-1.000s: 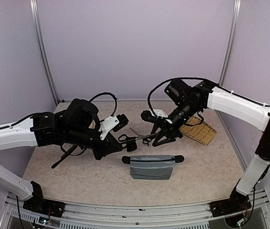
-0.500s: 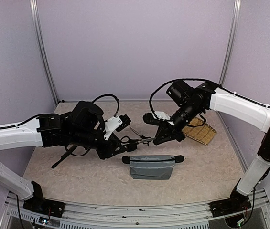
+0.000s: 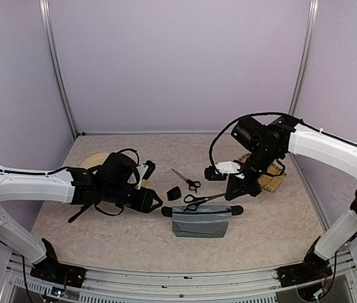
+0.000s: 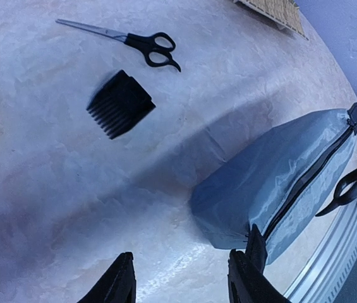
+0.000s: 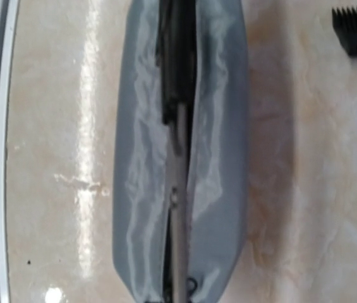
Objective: Sort the hair-cutting tools
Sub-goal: Place the scissors in the kit bag.
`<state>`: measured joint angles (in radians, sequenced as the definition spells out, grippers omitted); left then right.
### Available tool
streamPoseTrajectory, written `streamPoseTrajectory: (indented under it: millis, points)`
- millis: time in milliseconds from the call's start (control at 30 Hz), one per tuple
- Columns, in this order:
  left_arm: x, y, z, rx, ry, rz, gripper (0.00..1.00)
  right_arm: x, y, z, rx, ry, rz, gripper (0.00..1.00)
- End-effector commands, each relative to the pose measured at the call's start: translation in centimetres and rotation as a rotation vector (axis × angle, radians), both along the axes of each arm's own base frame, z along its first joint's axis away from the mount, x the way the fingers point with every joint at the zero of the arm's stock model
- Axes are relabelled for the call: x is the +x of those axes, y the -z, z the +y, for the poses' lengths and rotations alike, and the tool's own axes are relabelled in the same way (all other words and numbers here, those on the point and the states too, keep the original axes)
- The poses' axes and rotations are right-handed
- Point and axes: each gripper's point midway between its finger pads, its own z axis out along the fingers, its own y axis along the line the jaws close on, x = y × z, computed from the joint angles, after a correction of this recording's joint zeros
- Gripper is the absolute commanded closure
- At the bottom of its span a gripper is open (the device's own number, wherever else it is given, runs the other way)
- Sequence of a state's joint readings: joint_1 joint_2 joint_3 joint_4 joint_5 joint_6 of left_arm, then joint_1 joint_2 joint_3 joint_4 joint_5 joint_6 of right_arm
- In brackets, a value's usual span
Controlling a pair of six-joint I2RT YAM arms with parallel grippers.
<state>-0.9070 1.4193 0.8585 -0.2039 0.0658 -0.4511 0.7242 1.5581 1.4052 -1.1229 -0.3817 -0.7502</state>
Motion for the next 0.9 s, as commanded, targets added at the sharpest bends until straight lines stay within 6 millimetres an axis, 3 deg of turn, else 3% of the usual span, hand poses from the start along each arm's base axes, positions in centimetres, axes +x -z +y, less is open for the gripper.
streamPoseTrajectory:
  millis: [0,333,633,867]
  points:
    - [-0.9,-1.4,-2.9,-0.228,-0.006,0.122,0.55,0.0,0.6,-1.0,-0.054,0.045,0.01,1.0]
    - [-1.3,0.3,-4.0,-0.208,0.007,0.203,0.59,0.5,1.6,-0.7,-0.086,0.074,0.024,1.0]
    - [-0.9,-2.0,-2.6,-0.236,-0.073,0.155,0.57,0.5,2.9,-0.8,-0.126,0.07,0.001,1.0]
    - [-1.7,-2.5,-3.2,-0.264,-0.044,0.184,0.56,0.4,3.5,0.1,-0.138,0.051,-0.013,1.0]
